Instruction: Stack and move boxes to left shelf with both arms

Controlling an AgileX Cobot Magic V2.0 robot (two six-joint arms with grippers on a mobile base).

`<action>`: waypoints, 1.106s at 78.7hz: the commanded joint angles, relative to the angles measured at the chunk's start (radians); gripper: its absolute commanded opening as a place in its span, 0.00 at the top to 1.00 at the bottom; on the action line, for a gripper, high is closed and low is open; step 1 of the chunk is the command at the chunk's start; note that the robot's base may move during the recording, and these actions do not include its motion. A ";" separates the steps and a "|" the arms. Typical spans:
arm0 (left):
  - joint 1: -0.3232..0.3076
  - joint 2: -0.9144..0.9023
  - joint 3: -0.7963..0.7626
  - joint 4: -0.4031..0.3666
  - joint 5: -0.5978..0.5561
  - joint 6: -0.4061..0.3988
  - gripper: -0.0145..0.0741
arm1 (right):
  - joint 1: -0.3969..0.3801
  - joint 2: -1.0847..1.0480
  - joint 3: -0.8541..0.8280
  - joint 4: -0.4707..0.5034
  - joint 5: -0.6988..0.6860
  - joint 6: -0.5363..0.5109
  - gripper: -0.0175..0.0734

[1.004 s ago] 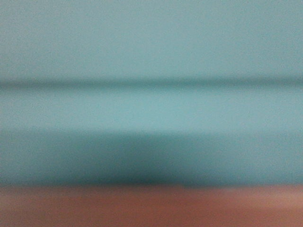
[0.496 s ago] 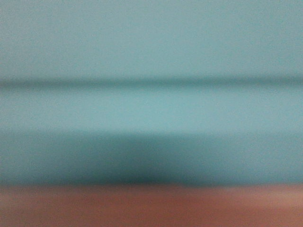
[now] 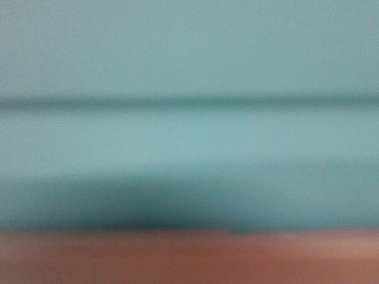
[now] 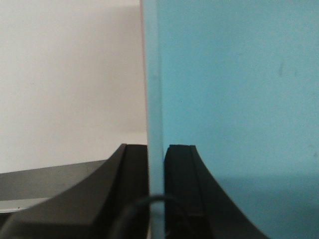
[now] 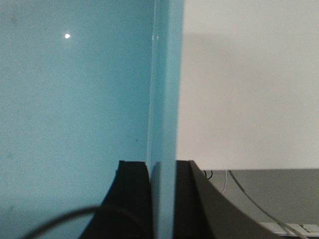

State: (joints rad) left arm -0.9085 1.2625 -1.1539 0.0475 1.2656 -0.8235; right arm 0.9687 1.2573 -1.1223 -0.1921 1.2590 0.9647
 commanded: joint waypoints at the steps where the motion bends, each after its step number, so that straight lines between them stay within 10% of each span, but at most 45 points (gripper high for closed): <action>1: -0.012 -0.035 -0.037 -0.047 0.051 0.007 0.84 | 0.008 -0.033 -0.035 0.007 -0.008 -0.005 0.73; 87: -0.012 -0.035 -0.037 -0.069 0.051 0.007 0.84 | 0.008 -0.033 -0.035 0.007 0.000 -0.005 0.73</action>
State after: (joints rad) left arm -0.9085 1.2604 -1.1539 0.0388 1.2656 -0.8235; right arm 0.9694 1.2573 -1.1223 -0.1966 1.2590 0.9647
